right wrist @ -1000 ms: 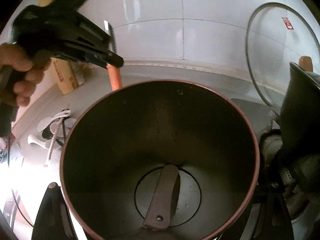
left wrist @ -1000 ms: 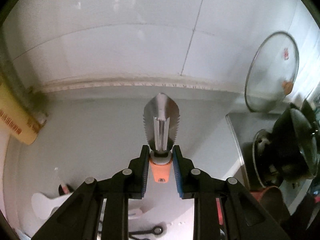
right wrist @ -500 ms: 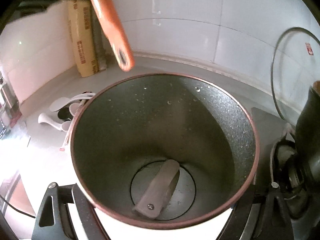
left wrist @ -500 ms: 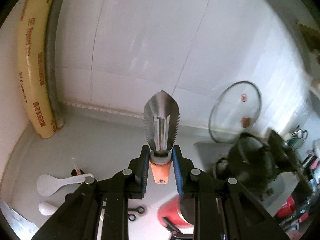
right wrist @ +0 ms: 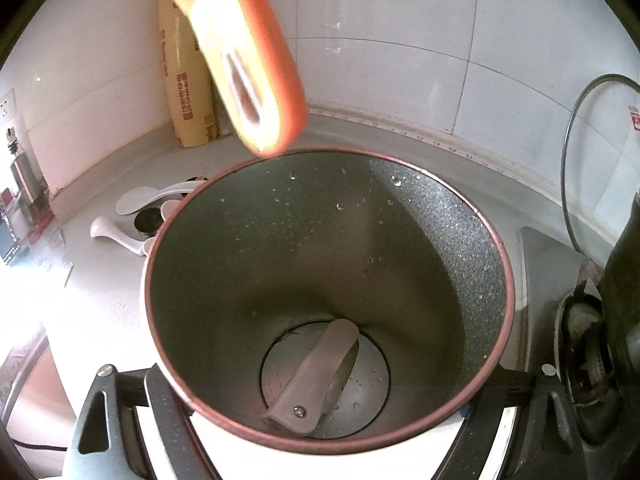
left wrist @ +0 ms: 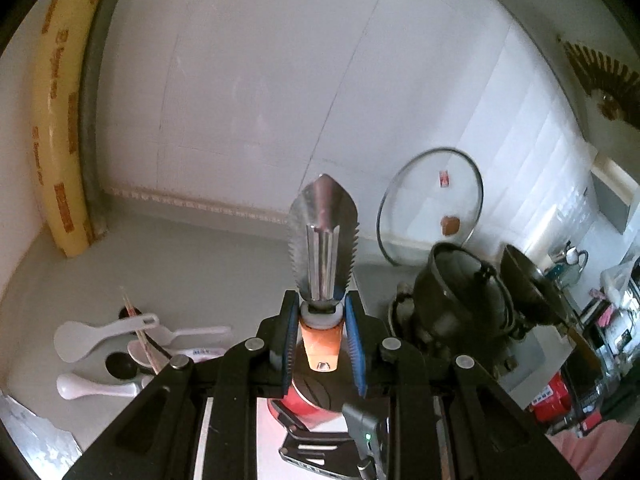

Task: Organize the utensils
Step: 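Carry the peeler over the dark pot and open the left tool to drop it in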

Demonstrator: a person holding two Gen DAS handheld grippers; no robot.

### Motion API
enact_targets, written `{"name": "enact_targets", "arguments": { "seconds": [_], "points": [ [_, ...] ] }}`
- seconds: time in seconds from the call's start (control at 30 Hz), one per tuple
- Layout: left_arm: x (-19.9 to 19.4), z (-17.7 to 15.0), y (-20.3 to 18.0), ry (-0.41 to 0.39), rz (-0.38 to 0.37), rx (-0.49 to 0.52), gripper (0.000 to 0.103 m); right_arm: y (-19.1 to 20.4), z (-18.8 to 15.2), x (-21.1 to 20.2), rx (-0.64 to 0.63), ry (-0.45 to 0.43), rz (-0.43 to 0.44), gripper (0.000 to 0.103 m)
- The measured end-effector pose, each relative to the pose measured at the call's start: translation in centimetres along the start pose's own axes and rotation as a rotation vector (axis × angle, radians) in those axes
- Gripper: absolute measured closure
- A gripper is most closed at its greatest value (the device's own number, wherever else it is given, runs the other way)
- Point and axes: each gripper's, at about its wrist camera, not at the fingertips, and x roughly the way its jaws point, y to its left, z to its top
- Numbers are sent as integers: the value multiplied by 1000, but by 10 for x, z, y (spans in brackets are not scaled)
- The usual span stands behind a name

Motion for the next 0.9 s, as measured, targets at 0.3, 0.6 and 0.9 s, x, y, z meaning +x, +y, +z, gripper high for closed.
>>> {"name": "enact_targets", "arguments": {
  "seconds": [0.3,0.6,0.9],
  "points": [
    [43,-26,-2,137,-4,-17,79,-5,-2,-4,0,-1,9,13],
    [58,-35,11,202,-43,-90,78,-5,-2,-4,-3,-2,9,13],
    [52,-35,14,199,-51,-100,76,-3,1,-2,-5,0,9,13]
  ]
}}
